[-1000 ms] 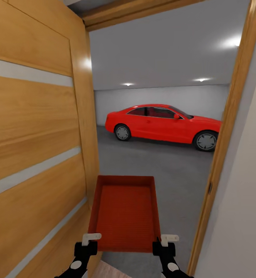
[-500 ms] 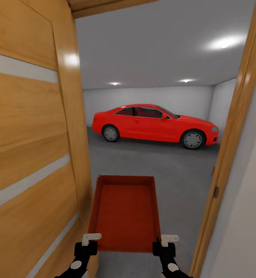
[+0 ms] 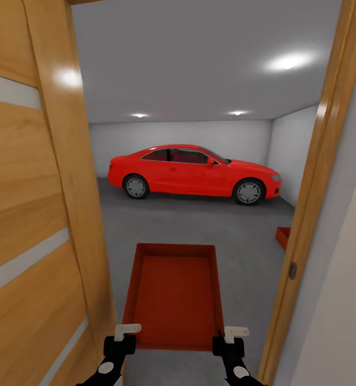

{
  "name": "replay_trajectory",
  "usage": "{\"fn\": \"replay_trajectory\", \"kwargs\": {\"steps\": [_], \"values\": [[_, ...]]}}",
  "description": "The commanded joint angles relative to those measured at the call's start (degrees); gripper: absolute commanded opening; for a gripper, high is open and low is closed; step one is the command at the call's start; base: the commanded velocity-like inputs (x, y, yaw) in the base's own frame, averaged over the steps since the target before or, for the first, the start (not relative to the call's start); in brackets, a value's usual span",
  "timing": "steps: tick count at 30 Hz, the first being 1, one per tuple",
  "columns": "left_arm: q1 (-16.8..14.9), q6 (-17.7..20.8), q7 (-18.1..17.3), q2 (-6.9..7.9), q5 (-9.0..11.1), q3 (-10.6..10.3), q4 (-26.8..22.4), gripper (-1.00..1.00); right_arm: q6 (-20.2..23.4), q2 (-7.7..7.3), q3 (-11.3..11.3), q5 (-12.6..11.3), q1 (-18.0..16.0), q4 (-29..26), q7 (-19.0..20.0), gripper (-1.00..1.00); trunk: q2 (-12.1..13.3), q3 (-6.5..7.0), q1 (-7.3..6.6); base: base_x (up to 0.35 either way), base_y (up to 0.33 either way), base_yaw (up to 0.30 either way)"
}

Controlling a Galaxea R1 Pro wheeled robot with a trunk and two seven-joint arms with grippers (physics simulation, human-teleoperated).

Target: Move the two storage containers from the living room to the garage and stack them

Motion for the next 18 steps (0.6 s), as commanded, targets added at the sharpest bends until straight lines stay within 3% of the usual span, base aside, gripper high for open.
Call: {"fn": "replay_trajectory", "kwargs": {"steps": [1,9,18], "values": [[-0.01,-0.11,0.62,0.12,0.28,0.0,0.13,-1.0,-0.99,0.0,-1.16,1.01,-0.1,-3.28,0.76,-1.0,-0.09,-0.11,0.02,0.009,0.001,-0.229],[-0.01,-0.05,0.64,0.06,0.54,0.08,0.13,-1.0,-0.99,0.0,-1.16,1.01,-0.11,-3.28,0.76,-1.0,-0.09,-0.11,0.02,0.026,0.002,-0.213],[-0.01,0.06,0.64,0.05,0.77,0.09,0.13,-1.0,-1.0,0.0,-1.16,1.01,-0.1,-3.28,0.76,-1.0,-0.09,-0.11,0.02,0.278,0.11,-0.022]]}}
